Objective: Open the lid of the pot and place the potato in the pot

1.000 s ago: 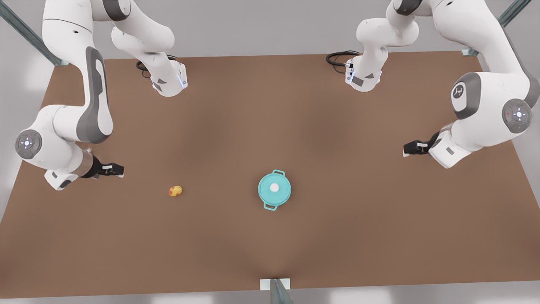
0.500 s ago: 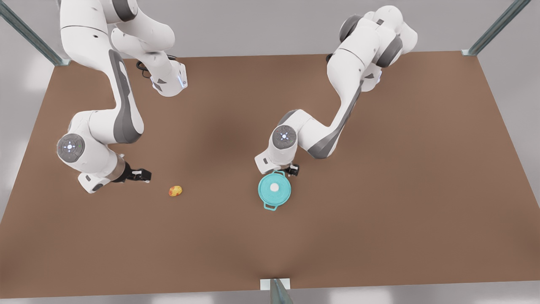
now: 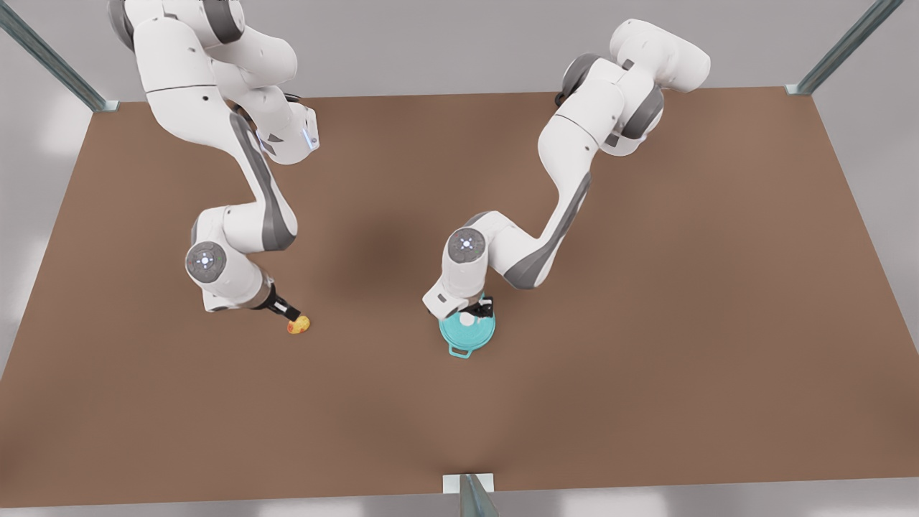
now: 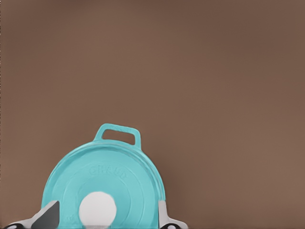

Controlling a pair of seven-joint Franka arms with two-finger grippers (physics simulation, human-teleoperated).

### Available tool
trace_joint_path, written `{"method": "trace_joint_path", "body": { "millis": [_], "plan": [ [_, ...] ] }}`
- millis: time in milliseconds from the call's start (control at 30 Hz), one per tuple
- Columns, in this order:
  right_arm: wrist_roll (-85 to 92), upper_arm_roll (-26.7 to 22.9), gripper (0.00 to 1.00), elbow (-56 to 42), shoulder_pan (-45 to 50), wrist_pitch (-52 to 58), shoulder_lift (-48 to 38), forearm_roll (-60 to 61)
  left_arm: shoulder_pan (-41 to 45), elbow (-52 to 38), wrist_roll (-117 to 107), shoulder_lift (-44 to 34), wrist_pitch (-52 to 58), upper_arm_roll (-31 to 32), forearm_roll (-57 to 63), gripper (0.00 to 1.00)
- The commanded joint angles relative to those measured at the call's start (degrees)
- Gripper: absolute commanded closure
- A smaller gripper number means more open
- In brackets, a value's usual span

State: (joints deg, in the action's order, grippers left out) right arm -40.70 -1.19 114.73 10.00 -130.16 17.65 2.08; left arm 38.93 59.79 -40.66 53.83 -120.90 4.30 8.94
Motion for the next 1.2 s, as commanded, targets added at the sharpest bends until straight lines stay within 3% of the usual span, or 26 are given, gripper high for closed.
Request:
{"method": "trace_joint_path", "body": {
  "millis": [0,167,533,600,633,733,833,933,1100,1133,1167],
  "plan": [
    [-25.7,0.0,0.0,-0.3,0.3,-5.8,1.2,0.5,0.1,0.1,-12.7,0.0,0.8,0.0,1.0,0.0],
    [-25.6,0.1,0.0,-0.6,0.2,-12.3,5.8,0.9,-0.1,0.1,-11.3,2.2,0.1,-0.1,0.9,0.0],
    [-25.6,0.1,0.0,4.1,0.5,-19.6,7.7,0.1,-0.2,0.9,-10.5,3.0,0.1,-0.1,1.1,0.0],
    [-25.6,0.2,0.0,4.4,0.6,-20.0,8.1,0.2,-0.2,0.9,-10.1,2.8,1.9,-0.1,0.6,0.47],
    [-25.6,0.2,0.0,4.7,0.8,-20.4,8.2,0.2,-0.3,0.8,-10.1,2.7,2.7,-0.1,0.6,0.57],
    [-25.6,0.2,0.0,5.1,1.6,-21.3,9.4,0.2,-0.4,0.4,-9.4,2.0,6.4,0.0,0.6,0.68],
    [-25.6,0.2,0.0,5.2,1.8,-22.7,10.6,0.2,-2.9,-0.1,-6.5,0.6,10.1,-0.3,0.6,0.68],
    [-25.6,0.1,0.0,5.1,1.7,-23.6,11.3,0.1,-19.1,-0.1,18.4,0.0,13.8,0.4,-5.1,0.68],
    [-25.5,0.0,0.0,4.8,1.7,-24.5,12.3,0.2,-24.8,0.5,36.2,1.2,17.2,0.3,-5.5,0.66],
    [-25.5,0.0,0.0,4.7,1.7,-24.6,12.5,0.2,-24.6,0.7,36.2,2.0,17.0,0.3,-5.3,0.62],
    [-25.5,-0.4,0.0,4.6,1.7,-25.0,12.8,0.1,-24.6,0.7,36.3,2.2,17.0,0.3,-5.0,0.47]
  ]
}}
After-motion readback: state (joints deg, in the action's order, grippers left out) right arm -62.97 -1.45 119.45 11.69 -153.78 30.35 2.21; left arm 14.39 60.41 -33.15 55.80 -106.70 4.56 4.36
